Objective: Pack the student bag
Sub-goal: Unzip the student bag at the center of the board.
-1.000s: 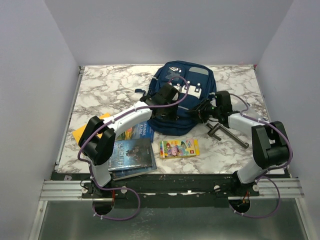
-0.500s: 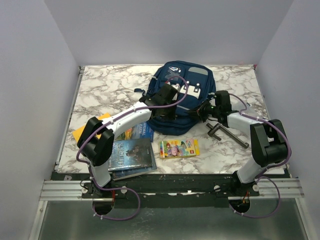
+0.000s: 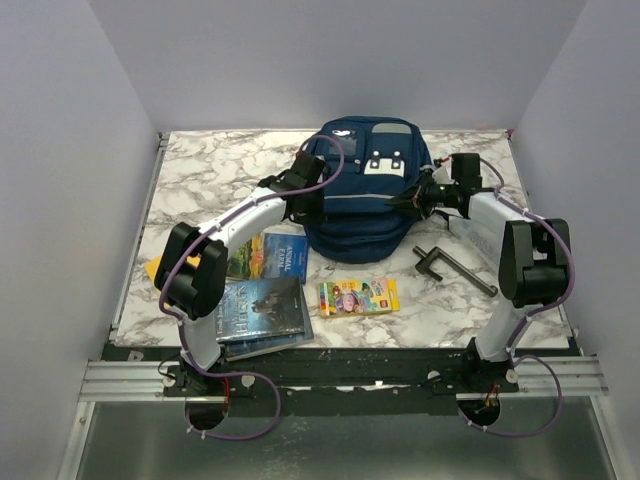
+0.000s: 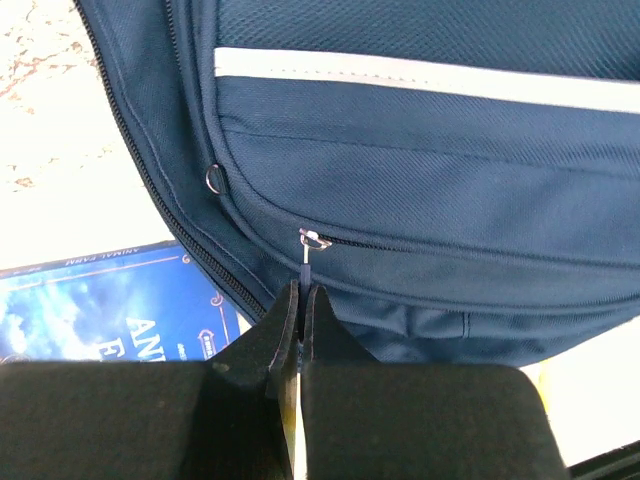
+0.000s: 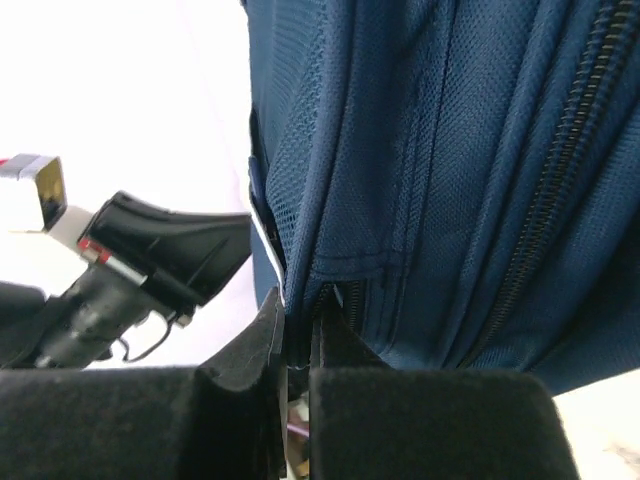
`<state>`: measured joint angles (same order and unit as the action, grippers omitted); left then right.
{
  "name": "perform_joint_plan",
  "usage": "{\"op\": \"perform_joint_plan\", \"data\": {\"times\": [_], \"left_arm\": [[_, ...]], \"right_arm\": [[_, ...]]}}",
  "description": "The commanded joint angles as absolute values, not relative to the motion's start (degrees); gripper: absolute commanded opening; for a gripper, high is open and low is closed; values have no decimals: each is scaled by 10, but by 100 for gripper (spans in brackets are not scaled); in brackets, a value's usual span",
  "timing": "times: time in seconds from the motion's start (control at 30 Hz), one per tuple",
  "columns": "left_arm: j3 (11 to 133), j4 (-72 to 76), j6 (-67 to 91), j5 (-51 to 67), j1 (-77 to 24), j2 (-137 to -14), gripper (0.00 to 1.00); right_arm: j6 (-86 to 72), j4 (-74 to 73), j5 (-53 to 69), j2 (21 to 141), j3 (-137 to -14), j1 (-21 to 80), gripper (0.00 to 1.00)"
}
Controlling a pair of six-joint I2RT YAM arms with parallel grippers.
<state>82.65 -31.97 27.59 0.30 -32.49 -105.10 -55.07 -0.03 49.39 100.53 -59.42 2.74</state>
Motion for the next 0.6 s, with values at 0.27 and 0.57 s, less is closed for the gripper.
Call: {"op": "perform_joint_plan", "data": {"times": [0.27, 0.57], "left_arm": [[829, -297, 278, 138, -379, -1028, 0], [829, -290, 286, 165, -379, -1040, 0]], "right_arm": [[-208, -430, 151, 1149, -944, 43, 11], [-211, -447, 24, 1072, -904, 70, 53]]}}
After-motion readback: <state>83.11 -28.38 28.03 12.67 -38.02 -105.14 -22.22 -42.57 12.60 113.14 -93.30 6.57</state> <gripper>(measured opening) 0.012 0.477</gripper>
